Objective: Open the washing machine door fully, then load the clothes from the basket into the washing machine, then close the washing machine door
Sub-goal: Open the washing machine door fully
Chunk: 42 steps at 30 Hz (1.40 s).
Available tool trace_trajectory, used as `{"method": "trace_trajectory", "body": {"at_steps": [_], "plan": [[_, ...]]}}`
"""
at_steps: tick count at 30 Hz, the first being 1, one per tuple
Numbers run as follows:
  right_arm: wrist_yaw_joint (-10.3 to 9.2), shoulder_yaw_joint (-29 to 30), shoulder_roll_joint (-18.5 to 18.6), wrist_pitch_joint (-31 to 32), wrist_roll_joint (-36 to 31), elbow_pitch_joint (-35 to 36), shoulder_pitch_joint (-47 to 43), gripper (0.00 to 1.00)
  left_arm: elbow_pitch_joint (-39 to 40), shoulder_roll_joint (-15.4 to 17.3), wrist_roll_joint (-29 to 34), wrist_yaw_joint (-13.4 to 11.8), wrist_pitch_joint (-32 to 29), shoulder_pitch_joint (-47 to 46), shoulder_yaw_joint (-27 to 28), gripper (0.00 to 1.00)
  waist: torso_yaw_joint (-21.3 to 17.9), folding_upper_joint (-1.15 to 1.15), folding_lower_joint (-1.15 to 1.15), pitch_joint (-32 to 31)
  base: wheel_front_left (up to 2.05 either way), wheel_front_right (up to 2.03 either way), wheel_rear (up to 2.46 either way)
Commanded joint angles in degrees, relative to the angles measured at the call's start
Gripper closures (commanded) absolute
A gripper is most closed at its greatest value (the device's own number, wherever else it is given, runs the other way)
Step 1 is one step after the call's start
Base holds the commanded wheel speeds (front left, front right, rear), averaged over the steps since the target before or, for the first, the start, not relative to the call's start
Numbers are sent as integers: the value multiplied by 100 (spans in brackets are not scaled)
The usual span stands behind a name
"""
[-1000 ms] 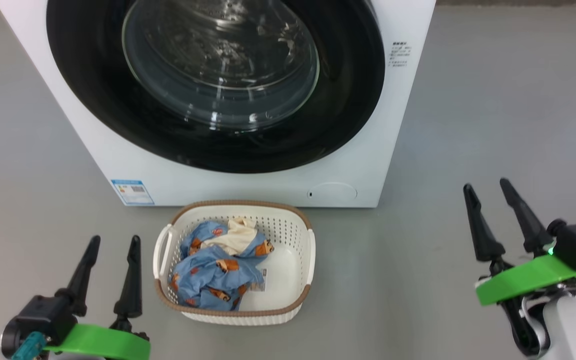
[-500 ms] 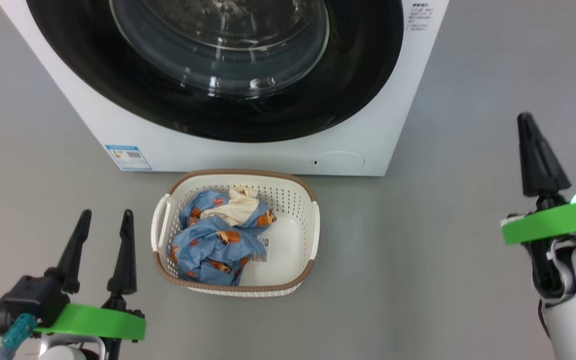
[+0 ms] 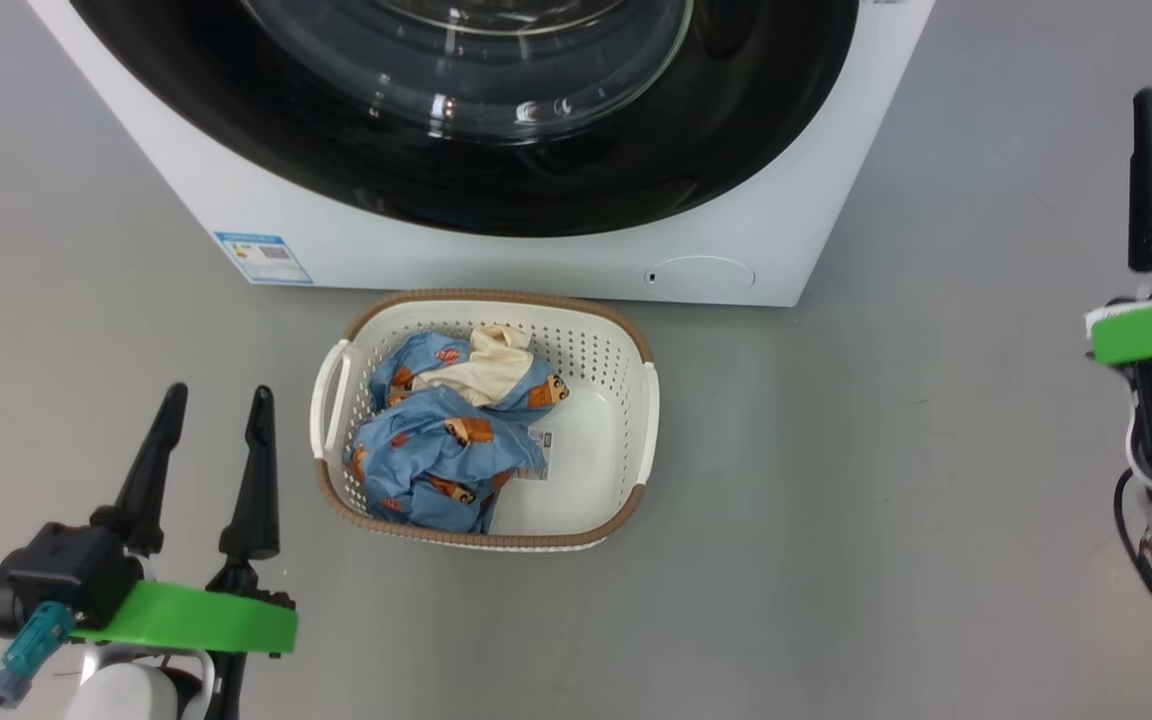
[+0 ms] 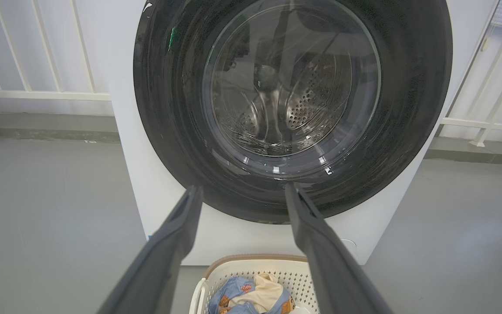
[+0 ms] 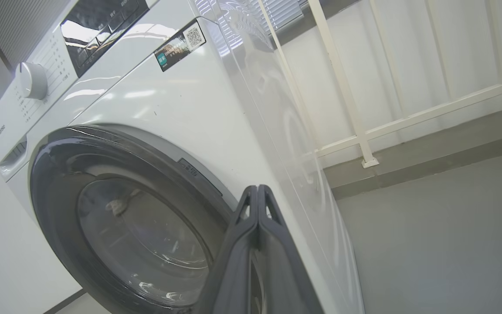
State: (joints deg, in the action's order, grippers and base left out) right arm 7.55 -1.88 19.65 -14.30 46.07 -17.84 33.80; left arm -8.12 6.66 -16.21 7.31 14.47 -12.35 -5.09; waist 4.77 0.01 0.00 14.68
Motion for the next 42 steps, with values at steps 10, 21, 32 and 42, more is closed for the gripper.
{"method": "trace_trajectory", "body": {"at_steps": [10, 21, 32, 42], "plan": [[-6, -531, 525, 647, 1464, -310, 961, 100, 322, 137, 58, 18, 52, -314, 161, 0, 165, -1, 0, 373, 0, 0, 0], [-6, -783, 889, 1380, 2631, -653, 1764, 100, 349, 127, 15, 18, 52, -404, 112, 0, 300, -1, 0, 656, 0, 0, 0], [-6, -1087, 987, 2018, 3366, -986, 2462, 100, 452, 39, -19, 18, 52, -532, 67, 0, 475, -1, 0, 955, 0, 0, 0], [-6, -1214, 1087, 2846, 3921, -1209, 3130, 100, 529, -71, -84, 18, 52, -639, 74, 0, 682, -1, 0, 1266, 0, 0, 0]]}}
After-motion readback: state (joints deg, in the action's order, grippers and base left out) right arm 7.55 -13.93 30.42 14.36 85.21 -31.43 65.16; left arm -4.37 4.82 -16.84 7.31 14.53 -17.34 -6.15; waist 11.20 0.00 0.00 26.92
